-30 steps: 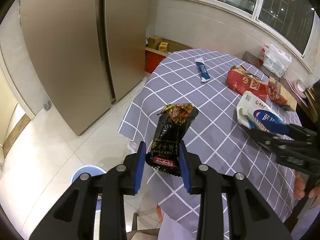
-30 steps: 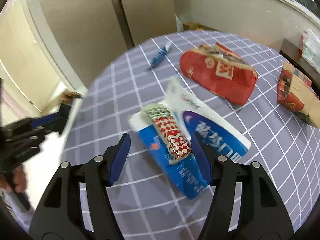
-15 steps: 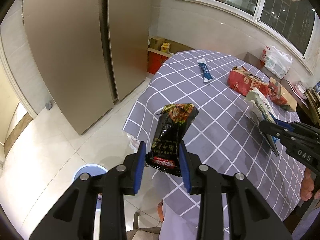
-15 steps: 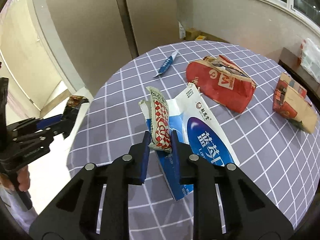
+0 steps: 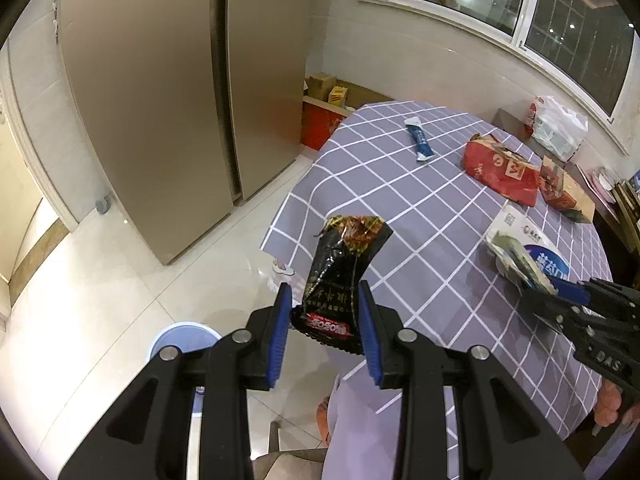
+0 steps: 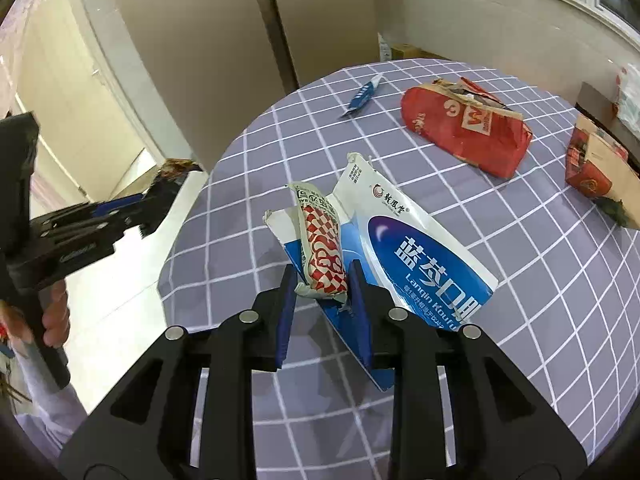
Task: Collect trash
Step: 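Carry the snack bar and black bag over the blue bin with both tools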
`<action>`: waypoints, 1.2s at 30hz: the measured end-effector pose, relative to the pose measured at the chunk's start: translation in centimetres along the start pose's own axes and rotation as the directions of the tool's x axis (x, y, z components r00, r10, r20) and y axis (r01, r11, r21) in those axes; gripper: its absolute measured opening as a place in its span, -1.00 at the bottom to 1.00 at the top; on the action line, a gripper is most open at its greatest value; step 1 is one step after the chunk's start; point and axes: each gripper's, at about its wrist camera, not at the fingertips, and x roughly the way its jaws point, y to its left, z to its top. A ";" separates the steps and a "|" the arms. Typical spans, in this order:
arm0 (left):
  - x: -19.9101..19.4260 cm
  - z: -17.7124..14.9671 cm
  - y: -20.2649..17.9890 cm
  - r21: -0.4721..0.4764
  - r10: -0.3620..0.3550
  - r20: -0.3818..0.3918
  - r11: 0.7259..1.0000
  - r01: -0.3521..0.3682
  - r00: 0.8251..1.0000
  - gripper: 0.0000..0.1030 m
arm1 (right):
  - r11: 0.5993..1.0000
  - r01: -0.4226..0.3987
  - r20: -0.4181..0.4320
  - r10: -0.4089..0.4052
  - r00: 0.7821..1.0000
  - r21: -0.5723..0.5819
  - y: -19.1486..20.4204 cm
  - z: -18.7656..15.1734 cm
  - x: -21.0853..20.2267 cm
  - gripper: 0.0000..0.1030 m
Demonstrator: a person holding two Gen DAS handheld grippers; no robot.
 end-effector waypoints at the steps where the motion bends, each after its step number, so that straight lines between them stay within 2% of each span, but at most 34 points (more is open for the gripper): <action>1: 0.0 -0.1 0.1 -0.002 0.000 0.000 1.000 0.000 1.000 -0.37 | 1.000 -0.026 -0.019 0.026 0.999 0.000 0.1 -0.1 0.1 0.12; 2: -0.1 -0.2 0.2 -0.003 -0.001 0.000 1.000 0.001 1.000 -0.37 | 0.998 -0.053 -0.033 0.054 0.998 0.017 0.0 -0.3 0.1 0.19; 4: -0.2 -0.3 0.5 -0.007 0.003 0.001 1.000 -0.003 1.000 -0.37 | 0.998 -0.065 -0.032 0.066 0.997 0.027 0.1 -0.6 0.1 0.19; 12: -0.6 -0.5 0.7 -0.007 0.004 0.006 1.000 -0.004 1.000 -0.37 | 0.998 -0.008 -0.029 0.010 1.000 0.056 -0.3 0.2 0.8 0.16; 13: -0.6 -0.5 0.7 -0.006 0.003 0.007 1.000 -0.003 1.000 -0.37 | 0.997 -0.013 -0.031 0.016 0.999 0.077 -0.5 0.3 1.2 0.02; 15: -0.7 -0.5 0.7 -0.005 0.000 0.009 1.000 0.000 1.000 -0.37 | 0.995 -0.015 -0.021 0.017 1.000 0.095 -0.8 0.7 1.4 -0.12; 17: -0.7 -0.5 0.6 -0.002 0.001 0.010 1.000 -0.001 1.000 -0.38 | 0.992 -0.043 -0.023 0.046 0.999 0.120 -1.2 0.8 1.2 -0.39; 21: -0.8 -0.4 0.5 0.007 -0.014 0.016 1.000 0.014 1.000 -0.45 | 0.992 -0.041 -0.016 0.043 0.999 0.121 -1.0 1.3 1.0 -0.47; 25: -0.3 -0.5 0.2 0.012 -0.024 0.000 1.000 0.024 1.000 -0.54 | 0.989 -0.045 -0.018 0.048 0.999 0.144 -1.2 1.3 1.1 -0.64; 36: -0.9 -0.3 -0.1 0.003 -0.038 0.020 0.999 0.038 0.999 -0.61 | 0.990 -0.048 0.038 0.043 0.998 0.131 -0.9 1.8 -1.4 -0.67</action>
